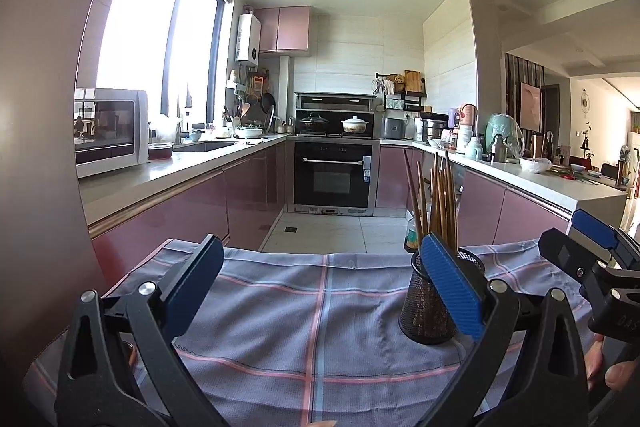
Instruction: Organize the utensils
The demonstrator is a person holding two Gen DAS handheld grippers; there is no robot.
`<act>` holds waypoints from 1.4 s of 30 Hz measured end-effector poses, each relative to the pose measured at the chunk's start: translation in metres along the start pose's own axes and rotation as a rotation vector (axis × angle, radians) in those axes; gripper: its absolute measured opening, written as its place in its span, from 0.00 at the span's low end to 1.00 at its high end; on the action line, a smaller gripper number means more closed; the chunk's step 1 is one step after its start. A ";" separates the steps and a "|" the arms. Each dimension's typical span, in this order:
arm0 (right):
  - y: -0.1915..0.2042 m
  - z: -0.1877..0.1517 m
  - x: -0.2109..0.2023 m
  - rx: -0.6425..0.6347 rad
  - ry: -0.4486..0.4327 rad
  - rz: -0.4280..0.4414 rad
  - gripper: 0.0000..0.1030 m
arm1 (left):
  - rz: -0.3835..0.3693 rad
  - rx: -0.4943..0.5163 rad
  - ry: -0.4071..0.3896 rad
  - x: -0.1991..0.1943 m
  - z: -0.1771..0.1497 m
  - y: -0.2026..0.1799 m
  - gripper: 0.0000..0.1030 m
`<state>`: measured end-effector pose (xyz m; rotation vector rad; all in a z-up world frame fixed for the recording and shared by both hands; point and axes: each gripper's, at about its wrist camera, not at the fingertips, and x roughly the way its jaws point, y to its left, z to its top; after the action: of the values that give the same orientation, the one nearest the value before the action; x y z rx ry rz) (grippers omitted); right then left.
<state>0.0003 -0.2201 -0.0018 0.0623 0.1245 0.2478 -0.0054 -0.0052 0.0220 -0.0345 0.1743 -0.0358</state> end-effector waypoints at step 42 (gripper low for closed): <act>-0.006 -0.007 0.007 0.025 0.013 0.015 0.94 | 0.001 -0.004 0.007 0.003 -0.003 -0.003 0.95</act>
<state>0.0078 -0.2237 -0.0102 0.0861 0.1398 0.2615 -0.0032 -0.0080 0.0186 -0.0380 0.1809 -0.0342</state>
